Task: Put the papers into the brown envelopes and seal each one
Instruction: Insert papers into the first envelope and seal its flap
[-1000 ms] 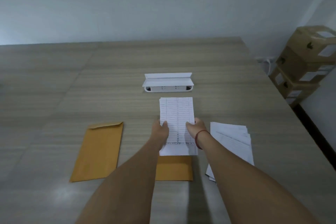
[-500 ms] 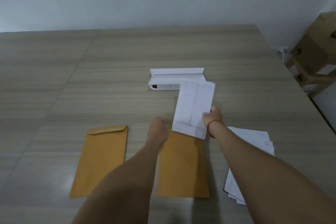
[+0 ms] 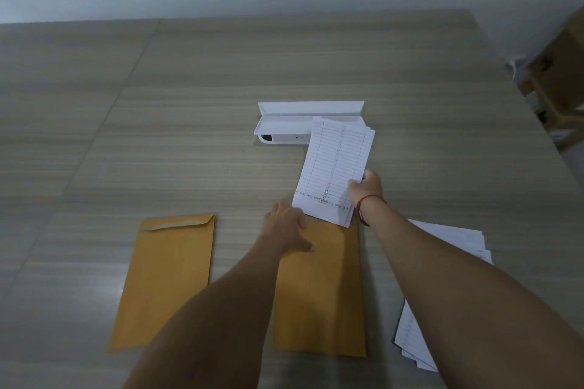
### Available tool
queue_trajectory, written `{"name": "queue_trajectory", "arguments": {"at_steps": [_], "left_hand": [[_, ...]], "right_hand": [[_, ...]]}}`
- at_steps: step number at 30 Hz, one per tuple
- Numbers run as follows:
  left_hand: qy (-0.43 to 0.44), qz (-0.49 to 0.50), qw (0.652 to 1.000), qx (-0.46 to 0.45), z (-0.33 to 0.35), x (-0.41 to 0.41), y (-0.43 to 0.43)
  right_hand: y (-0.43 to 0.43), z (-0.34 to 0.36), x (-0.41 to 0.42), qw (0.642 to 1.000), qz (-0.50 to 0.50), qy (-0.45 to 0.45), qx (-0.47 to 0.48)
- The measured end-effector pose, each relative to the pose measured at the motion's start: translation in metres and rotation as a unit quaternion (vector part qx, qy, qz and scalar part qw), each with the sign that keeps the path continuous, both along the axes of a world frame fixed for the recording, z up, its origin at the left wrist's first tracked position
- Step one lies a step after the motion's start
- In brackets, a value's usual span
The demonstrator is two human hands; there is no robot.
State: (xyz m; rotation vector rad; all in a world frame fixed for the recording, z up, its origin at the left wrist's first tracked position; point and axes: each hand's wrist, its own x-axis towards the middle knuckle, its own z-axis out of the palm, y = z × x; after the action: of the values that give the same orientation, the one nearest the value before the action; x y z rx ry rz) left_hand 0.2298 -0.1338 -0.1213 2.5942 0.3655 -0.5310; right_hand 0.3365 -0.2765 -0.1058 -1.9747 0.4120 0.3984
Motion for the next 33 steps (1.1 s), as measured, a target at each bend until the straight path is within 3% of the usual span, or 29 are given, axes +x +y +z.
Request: {"name": "queue_trajectory", "arguments": {"at_steps": [18,30,33], "left_hand": [[0.056,-0.028,0.998,-0.029,0.005,0.013,-0.005],[0.047,0.132,0.981,-0.133,0.003,0.015,-0.004],[0.038,0.134,0.981,-0.134,0.004,0.021,-0.007]], "right_hand": [[0.01,-0.006,0.008,0.998,0.04,-0.006,0.048],[0.0,0.0,0.01,0.997,0.055,0.0,0.049],[0.001,0.004,0.008,0.996,0.073,-0.001,0.05]]}}
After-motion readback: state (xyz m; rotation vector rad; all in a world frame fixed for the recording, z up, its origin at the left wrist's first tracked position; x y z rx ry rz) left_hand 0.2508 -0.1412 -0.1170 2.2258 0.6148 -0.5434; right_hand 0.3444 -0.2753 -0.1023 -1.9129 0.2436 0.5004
